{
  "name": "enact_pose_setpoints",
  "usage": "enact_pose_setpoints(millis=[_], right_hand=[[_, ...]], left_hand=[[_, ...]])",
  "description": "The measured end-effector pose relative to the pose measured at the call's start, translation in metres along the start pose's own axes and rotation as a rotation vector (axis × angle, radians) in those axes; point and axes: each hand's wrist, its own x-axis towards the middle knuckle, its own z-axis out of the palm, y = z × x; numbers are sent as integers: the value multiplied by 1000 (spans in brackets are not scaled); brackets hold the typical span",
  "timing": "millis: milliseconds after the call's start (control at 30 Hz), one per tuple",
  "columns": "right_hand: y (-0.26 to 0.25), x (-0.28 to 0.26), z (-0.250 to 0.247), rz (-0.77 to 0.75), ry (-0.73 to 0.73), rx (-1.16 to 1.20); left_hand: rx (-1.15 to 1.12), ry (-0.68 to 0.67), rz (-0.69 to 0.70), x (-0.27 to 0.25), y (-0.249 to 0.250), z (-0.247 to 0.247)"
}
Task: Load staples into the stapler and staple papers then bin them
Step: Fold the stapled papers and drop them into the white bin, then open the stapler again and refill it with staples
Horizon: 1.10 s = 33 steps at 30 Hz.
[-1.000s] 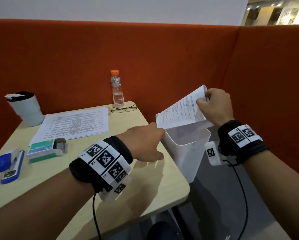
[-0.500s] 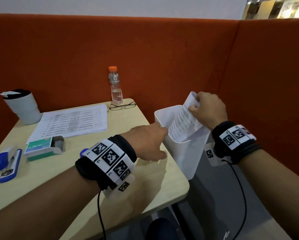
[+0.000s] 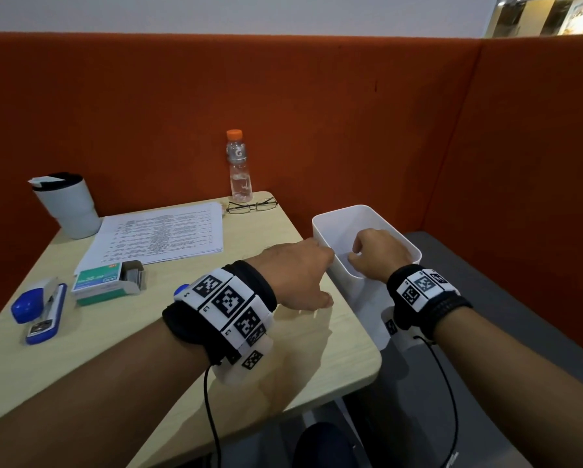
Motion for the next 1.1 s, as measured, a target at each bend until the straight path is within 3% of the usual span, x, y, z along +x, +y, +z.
enact_pose_setpoints(millis=[200,367,500,733,833,933,1100], right_hand=[[-16,-11,-11,-37,94,28],[-58,-29,-25,-181,160,148],[-98,-39,-41,-289,41,220],[-182,-62,-62,-391,-308,100],[-211,-75,-53,-475,-465,42],[-228,-85,-43,-545,-485,-175],[-240,-83,-35,-571,-417,-223]], left_hand=[[-24,53,-43,0,-7,6],[-116,87,-146,-16,-31,13],[-252,131,-217,-44,-60,14],[-357,201,-361,-107,-113,8],[-313,134,-367,-128,-130,13],[-235,11,-324,-143,-140,21],[-289,31,-289,-153,-148,34]])
